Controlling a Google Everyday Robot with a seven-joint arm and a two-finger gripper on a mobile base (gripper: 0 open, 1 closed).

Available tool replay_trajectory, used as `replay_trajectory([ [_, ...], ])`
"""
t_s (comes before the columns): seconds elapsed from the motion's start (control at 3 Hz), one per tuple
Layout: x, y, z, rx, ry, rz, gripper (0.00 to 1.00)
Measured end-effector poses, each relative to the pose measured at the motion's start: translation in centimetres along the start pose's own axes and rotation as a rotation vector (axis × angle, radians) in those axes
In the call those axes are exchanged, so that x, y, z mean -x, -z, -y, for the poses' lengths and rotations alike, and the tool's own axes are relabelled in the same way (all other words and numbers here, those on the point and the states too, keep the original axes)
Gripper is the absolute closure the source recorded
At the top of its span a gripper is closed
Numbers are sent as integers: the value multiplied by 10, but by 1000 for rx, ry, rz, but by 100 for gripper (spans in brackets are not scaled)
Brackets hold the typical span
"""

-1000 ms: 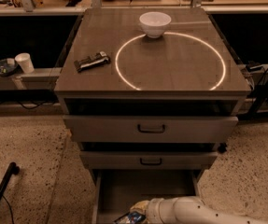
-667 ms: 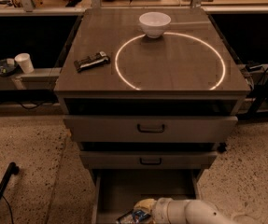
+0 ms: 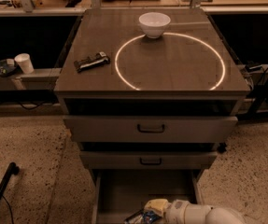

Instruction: Pick redbull can from bottom drawer and place on counter

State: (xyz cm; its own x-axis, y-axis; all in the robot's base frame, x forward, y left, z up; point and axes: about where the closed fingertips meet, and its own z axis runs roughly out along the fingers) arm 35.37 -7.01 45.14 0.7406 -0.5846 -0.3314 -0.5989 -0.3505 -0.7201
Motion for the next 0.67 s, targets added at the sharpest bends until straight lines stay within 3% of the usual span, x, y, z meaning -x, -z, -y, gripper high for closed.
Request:
replay_trajectory([
  [0.33, 0, 0, 0, 0, 0, 0, 100],
  [0.67, 1, 5, 22, -15, 27, -47, 100],
])
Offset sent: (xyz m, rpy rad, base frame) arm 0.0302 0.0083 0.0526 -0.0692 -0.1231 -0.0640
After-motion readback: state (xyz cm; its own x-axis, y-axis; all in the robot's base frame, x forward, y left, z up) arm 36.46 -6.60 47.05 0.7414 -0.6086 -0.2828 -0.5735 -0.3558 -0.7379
